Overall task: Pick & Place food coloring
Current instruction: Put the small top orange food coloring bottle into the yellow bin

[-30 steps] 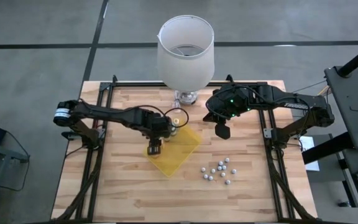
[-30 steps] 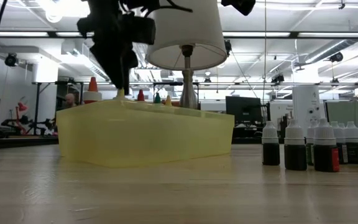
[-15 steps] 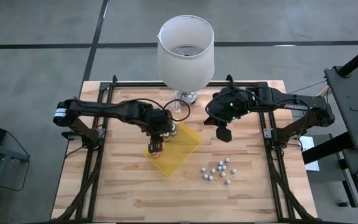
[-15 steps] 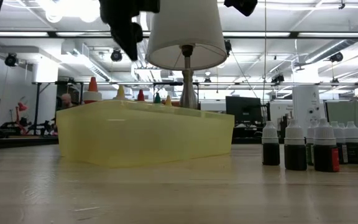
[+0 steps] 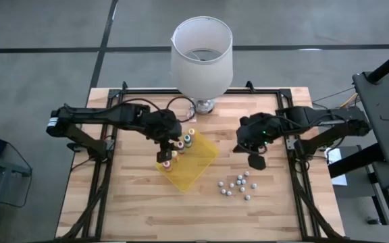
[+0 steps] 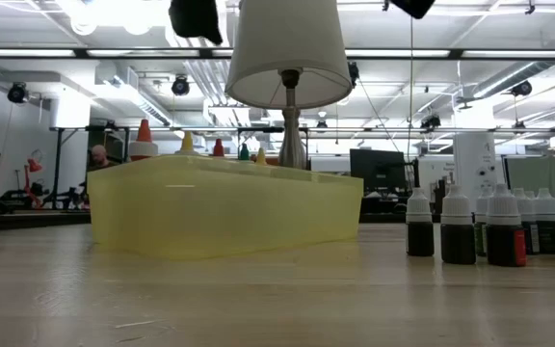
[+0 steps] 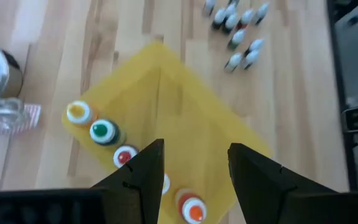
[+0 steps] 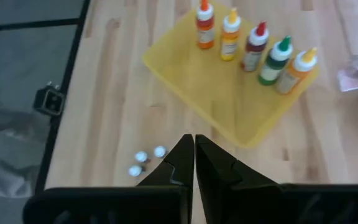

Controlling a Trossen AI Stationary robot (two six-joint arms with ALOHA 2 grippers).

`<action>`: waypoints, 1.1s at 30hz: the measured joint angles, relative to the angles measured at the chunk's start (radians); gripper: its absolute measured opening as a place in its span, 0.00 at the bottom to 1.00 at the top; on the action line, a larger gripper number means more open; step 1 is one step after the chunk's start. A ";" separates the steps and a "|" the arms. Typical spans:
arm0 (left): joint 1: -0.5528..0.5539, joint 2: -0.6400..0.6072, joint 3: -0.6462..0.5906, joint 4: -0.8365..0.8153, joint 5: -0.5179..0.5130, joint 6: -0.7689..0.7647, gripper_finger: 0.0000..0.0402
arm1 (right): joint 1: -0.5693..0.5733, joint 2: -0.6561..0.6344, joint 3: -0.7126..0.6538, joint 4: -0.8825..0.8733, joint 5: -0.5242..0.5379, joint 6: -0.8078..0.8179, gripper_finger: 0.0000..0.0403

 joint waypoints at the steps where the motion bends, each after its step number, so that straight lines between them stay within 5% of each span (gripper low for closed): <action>1: -0.001 -0.006 0.000 0.008 0.000 0.000 0.37 | 0.014 -0.006 -0.003 0.001 0.000 0.006 0.02; 19: -0.003 -0.033 -0.001 0.120 0.004 0.061 0.37 | 0.258 -0.057 -0.106 -0.067 -0.001 0.252 0.02; 33: 0.001 -0.036 -0.081 0.258 0.002 0.061 0.37 | 0.280 -0.056 -0.312 -0.072 -0.001 0.443 0.07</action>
